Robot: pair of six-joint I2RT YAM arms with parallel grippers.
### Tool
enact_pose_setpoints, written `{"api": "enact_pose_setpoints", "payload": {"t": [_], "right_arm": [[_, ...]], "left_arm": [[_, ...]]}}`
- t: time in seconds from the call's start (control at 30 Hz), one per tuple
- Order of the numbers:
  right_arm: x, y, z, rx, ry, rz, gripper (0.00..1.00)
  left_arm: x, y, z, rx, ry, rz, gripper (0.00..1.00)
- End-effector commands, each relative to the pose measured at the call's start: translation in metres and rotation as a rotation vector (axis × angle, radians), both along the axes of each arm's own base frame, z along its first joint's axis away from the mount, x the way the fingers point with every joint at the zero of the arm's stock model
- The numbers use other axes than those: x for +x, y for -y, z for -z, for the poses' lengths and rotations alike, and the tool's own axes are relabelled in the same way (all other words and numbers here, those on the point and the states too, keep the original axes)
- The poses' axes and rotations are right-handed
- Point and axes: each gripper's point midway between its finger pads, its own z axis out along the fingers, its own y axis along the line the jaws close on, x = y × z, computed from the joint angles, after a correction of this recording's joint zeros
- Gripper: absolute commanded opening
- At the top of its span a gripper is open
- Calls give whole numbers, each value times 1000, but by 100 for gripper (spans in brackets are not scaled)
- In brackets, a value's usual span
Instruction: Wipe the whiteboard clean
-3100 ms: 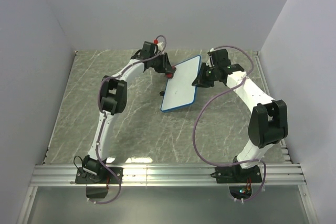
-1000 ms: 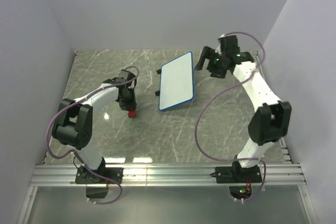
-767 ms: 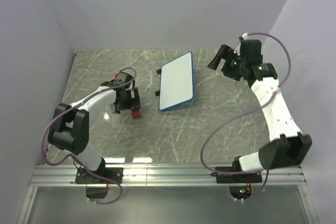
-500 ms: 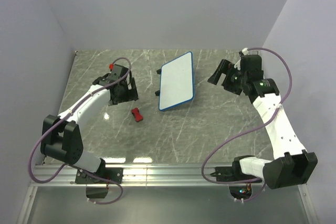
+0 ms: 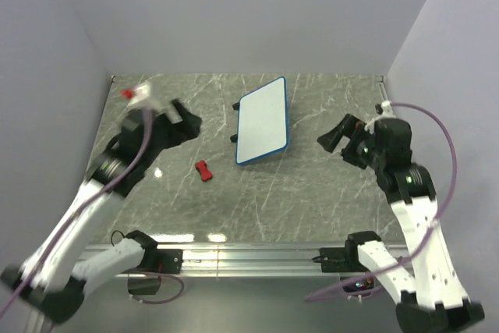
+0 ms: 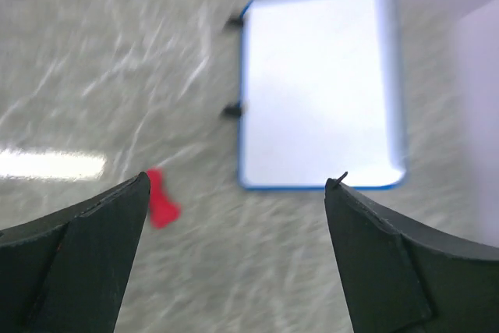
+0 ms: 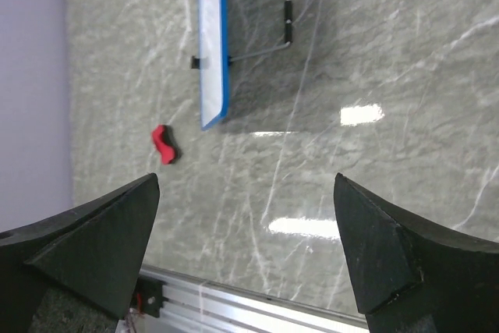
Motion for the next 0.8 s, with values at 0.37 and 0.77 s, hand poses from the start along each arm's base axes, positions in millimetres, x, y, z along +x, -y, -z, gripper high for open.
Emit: {"api": "enact_pose_setpoints", "payload": {"t": [0.37, 0.77], "right_arm": [[-72, 34, -52, 73, 563, 164, 99], [-124, 72, -65, 119, 756, 351, 99]], "left_arm": [[-49, -56, -59, -218, 109, -253, 99], [-41, -20, -76, -217, 95, -60, 100]]}}
